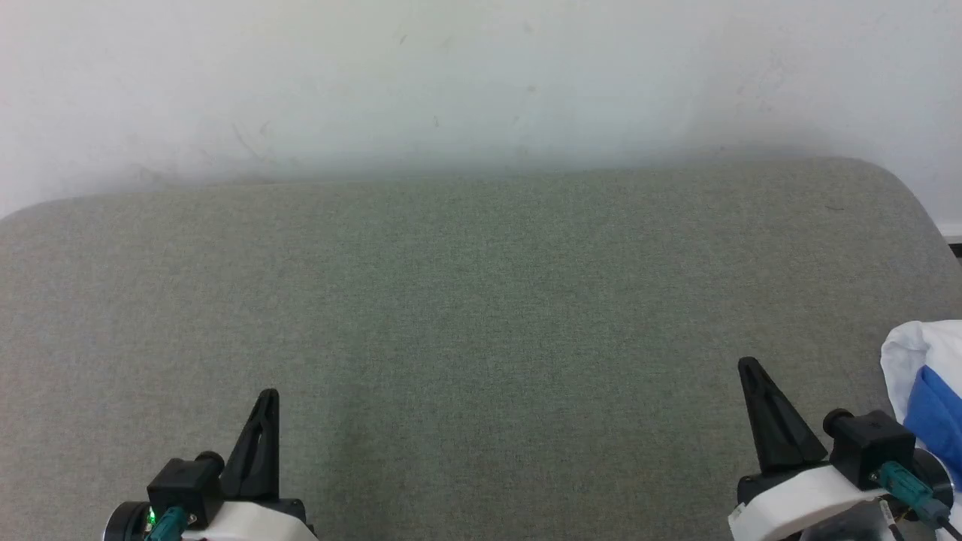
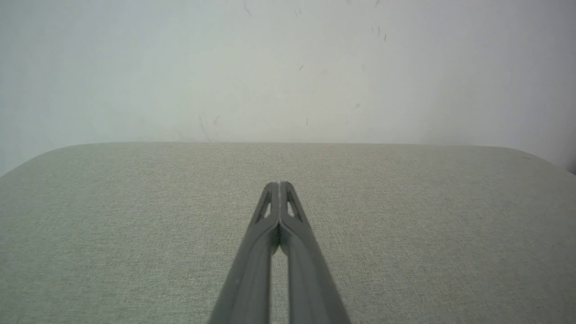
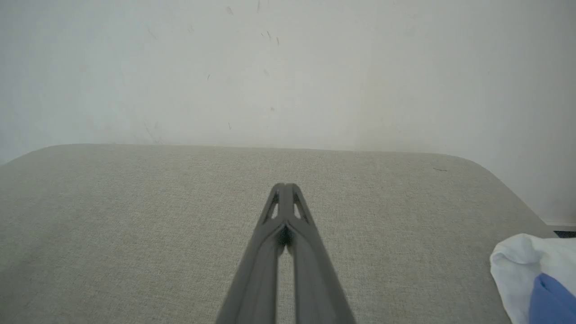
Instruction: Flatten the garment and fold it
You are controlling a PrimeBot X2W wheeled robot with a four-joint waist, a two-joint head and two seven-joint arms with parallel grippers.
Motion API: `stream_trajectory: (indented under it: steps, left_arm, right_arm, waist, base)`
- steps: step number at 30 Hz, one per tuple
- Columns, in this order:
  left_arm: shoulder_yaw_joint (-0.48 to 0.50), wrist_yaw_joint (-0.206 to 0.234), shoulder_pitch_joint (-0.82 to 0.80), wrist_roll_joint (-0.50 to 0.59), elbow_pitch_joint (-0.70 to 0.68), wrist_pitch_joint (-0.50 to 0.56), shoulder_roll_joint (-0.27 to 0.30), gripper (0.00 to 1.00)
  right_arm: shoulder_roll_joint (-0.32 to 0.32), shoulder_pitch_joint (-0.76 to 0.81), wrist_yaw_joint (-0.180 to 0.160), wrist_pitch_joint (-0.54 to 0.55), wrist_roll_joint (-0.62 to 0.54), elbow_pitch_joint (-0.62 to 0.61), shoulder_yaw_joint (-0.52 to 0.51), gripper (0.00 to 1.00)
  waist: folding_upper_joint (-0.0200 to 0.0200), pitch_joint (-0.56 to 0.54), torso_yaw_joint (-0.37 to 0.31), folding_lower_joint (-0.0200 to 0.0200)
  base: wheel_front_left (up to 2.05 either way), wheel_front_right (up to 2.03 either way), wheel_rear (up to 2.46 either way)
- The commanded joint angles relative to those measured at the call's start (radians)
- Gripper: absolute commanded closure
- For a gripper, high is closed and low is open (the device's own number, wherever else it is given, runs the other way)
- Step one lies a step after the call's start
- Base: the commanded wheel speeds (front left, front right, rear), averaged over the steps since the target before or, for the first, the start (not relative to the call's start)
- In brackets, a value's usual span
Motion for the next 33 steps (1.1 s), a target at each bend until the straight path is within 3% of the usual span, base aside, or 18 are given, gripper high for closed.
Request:
stream_trajectory:
  steps: [1, 33]
  left_arm:
    - [-0.001, 0.003, -0.003, 0.003, -0.004, 0.003, -0.002, 1.0]
    - [-0.012, 0.027, -0.022, 0.037, -0.038, 0.069, -0.014, 1.0]
  right_arm:
    - [0.0, -0.004, 0.0, 0.003, -0.004, 0.001, -0.001, 1.0]
    - [0.002, -0.031, 0.0, 0.026, -0.033, 0.01, -0.008, 1.0]
  waist:
    - [0.0, 0.0, 0.0, 0.0]
    - [0.0, -0.006, 0.012, 0.0]
  base:
    - [0.0, 0.0, 0.0]
    - [0.0, 0.0, 0.0]
